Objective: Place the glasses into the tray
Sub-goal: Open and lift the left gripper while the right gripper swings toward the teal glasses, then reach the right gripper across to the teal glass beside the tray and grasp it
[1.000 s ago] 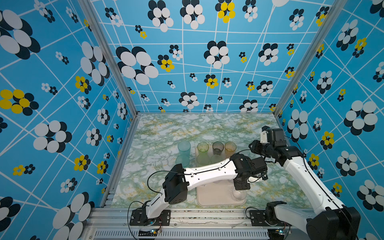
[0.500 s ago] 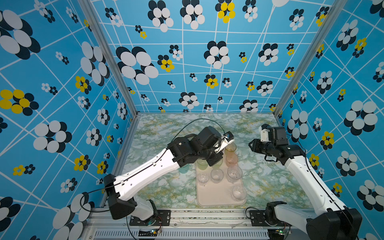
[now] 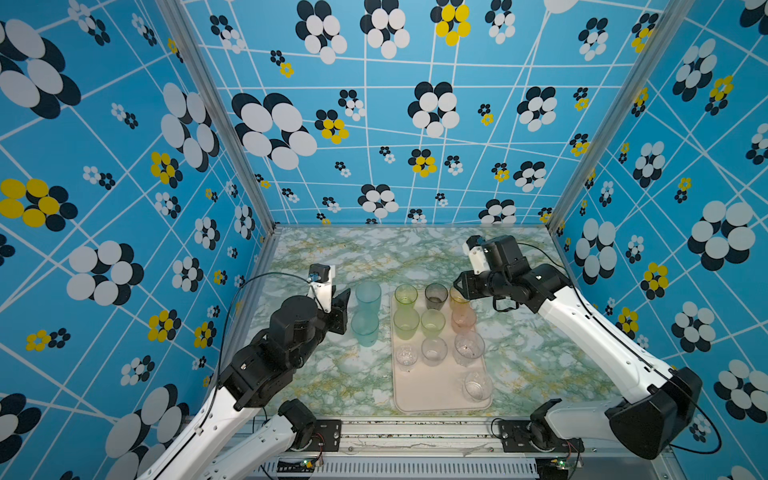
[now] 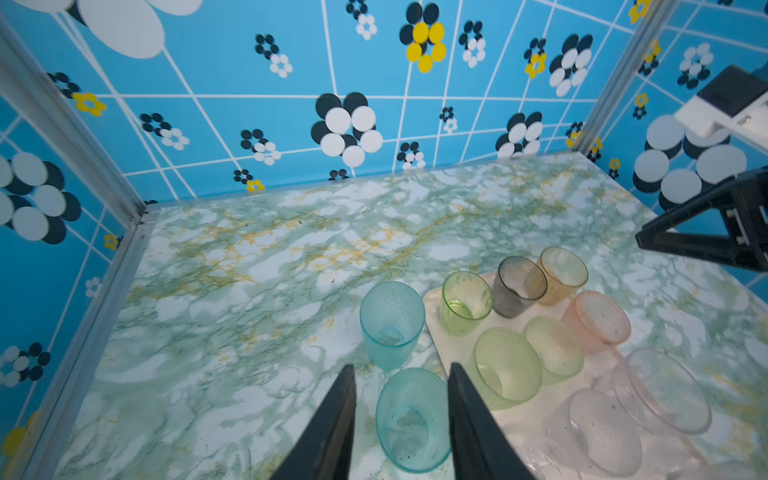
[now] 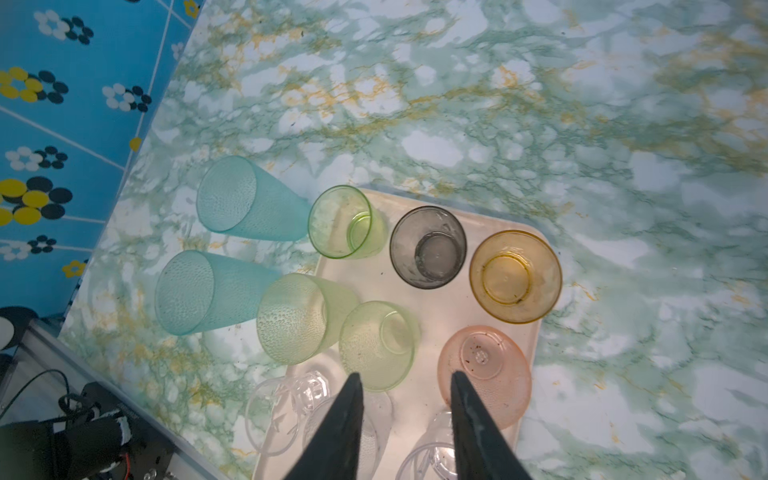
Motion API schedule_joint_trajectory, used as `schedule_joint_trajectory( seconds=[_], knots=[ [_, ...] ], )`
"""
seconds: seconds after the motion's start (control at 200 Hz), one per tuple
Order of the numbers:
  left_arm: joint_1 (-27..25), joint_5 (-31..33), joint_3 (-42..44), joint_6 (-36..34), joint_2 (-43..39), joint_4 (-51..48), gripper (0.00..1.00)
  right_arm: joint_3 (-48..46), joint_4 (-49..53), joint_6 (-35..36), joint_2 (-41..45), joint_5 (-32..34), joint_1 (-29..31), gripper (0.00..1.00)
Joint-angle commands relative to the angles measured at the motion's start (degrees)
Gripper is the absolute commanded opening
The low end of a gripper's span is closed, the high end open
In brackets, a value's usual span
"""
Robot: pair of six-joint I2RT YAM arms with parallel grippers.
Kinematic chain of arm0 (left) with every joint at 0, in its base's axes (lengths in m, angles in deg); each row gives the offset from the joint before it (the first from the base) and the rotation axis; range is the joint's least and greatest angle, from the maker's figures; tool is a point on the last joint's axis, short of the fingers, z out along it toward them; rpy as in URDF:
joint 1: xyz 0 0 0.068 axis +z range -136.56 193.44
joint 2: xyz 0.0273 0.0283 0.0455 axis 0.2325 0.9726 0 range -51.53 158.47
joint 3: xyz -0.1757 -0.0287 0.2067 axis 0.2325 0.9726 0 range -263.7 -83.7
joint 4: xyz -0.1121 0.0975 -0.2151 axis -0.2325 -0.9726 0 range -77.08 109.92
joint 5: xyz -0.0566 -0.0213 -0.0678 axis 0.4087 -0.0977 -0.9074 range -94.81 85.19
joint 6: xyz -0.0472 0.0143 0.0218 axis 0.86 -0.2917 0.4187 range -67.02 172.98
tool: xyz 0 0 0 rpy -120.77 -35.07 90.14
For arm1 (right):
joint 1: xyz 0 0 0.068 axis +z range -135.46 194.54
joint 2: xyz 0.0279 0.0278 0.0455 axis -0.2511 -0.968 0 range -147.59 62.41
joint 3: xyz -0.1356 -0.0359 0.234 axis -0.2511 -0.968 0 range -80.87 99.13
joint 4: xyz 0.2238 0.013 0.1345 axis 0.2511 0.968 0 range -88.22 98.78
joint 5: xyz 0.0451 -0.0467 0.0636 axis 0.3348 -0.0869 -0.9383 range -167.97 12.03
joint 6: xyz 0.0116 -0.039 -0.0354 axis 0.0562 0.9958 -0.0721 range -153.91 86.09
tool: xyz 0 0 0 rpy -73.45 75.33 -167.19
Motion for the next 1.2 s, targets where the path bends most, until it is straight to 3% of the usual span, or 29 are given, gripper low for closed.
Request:
schedule_joint_trajectory(
  seconds=[0.0, 0.605, 0.895, 1.195],
  knots=[
    [1.3, 4.1, 2.4, 2.3, -2.4, 2.4, 0.40, 5.9, 2.7, 1.2, -4.5, 3.5, 4.9, 0.38],
    [7.0, 3.6, 3.0, 2.8, -6.6, -4.0, 0.49, 34.6, 14.1, 4.7, -31.3, 3.3, 13.5, 0.29],
    [13.6, -6.1, 2.8, 4.3, -3.9, -3.4, 0.48, 48.6, 20.0, 5.7, -43.8, 4.8, 15.4, 0.30],
    [17.0, -10.9, 3.9, 4.7, -2.9, -2.3, 0.49, 61.2, 23.6, 5.5, -54.1, 5.4, 15.4, 0.30]
  ],
)
